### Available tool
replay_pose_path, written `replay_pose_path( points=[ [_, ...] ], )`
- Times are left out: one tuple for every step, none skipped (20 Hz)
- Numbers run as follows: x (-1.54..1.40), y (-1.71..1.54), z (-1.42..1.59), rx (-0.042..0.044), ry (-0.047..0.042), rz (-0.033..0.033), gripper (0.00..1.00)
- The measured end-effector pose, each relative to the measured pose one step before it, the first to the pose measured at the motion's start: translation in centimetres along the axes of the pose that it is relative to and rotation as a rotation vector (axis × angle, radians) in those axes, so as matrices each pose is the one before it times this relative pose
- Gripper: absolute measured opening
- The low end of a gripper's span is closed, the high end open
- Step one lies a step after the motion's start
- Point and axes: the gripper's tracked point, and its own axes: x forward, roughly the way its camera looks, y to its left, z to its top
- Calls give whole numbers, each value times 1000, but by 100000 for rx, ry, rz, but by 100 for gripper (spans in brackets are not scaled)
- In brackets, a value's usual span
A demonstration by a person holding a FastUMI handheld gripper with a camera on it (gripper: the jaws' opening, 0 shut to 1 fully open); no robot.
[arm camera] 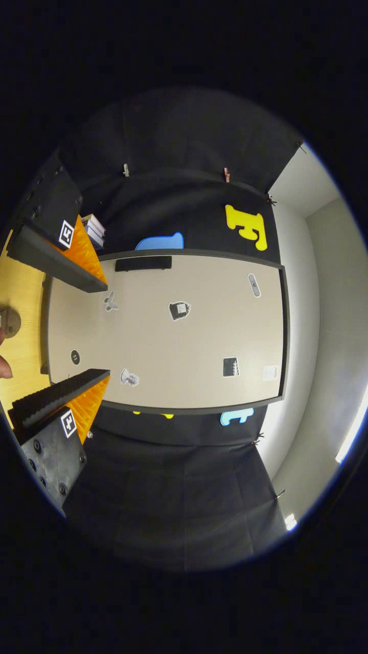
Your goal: Open the shoe cabinet door, grab the shoes and put them into the shoe cabinet, then close the shoe cabinet door.
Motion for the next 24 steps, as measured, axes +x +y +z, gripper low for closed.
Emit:
replay_pose_path(
  points=[
    [1053, 941, 375, -145, -459, 278, 98],
    [993, 992, 161, 639, 1, 637, 98],
    [986, 1158, 24, 1141, 768, 1148, 98],
    [945, 1184, -130, 1469, 694, 1325, 98],
    [1127, 1100, -12, 1347, 431, 714, 98],
    [1075, 790, -32, 903, 158, 405, 98],
    [1055, 659, -205, 305, 379, -33, 98],
    [1069, 692, -354, -9, 496, 1, 98],
    [994, 622, -225, -38, 450, 97, 98],
    [1020, 619, -210, -229, 76, 289, 98],
    [976, 459, -214, -724, 275, 7, 98],
    [894, 541, -199, -464, -88, 354, 98],
    [869, 481, -157, -310, 188, 171, 98],
    [892, 455, -262, 145, 517, 254, 98],
    [887, 619, -260, 177, 511, 488, 98],
    [789, 427, -225, -232, 492, 373, 98],
    [709, 457, -303, -769, 415, 204, 98],
    [670, 255, -296, -693, 398, -395, 98],
    [777, 316, -509, -506, 774, -344, 98],
    [381, 191, -274, -571, 1012, -606, 96],
    [355, 47, -551, -471, 1245, -1442, 94],
    [755, 28, -85, 518, 242, -463, 88],
    [577, 27, -183, 531, 203, -853, 83],
    [277, -31, 44, 1467, -311, -679, 73]
  ],
)
